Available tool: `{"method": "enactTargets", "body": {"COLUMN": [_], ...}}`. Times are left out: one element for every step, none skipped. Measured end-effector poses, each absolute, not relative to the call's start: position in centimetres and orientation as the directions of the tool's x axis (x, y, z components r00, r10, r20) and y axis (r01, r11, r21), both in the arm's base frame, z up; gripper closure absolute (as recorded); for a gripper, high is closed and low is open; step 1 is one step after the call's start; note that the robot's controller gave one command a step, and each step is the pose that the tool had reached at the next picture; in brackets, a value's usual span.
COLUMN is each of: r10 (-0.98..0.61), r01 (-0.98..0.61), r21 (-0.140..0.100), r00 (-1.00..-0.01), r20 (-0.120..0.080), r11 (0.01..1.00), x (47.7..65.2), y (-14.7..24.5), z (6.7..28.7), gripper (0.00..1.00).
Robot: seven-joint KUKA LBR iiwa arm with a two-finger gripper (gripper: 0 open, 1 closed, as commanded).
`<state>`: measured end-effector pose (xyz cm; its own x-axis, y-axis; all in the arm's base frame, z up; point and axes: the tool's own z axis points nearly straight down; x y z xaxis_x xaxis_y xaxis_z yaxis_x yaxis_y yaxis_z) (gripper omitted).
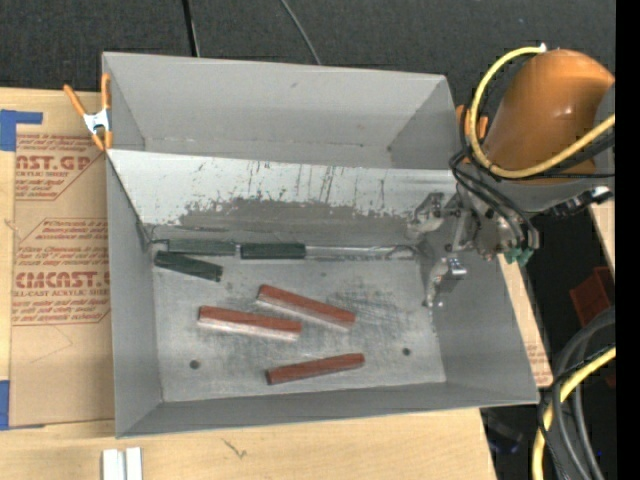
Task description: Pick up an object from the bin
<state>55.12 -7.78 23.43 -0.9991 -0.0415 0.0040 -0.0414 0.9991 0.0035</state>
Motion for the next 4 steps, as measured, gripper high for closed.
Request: {"method": "enactTargets", "body": {"r10": [-0.038,0.044,0.102,0.102], "r01": [-0.038,0.044,0.102,0.102], "r21": [-0.001,0.001,0.0,0.0], "r00": [-0.999,-0.999,-0.995,-0.995], "r20": [-0.01,-0.007,-0.004,-0.005], "r11": [0.999,0.999,0.995,0.995], "x": [55.0,56.5,48.6,48.6], "y": [-6.9,-5.0,-2.1,-2.1], "z": [19.6,12.9,7.4,7.4], "gripper": [0.0,0.0,1.0,1.0]}}
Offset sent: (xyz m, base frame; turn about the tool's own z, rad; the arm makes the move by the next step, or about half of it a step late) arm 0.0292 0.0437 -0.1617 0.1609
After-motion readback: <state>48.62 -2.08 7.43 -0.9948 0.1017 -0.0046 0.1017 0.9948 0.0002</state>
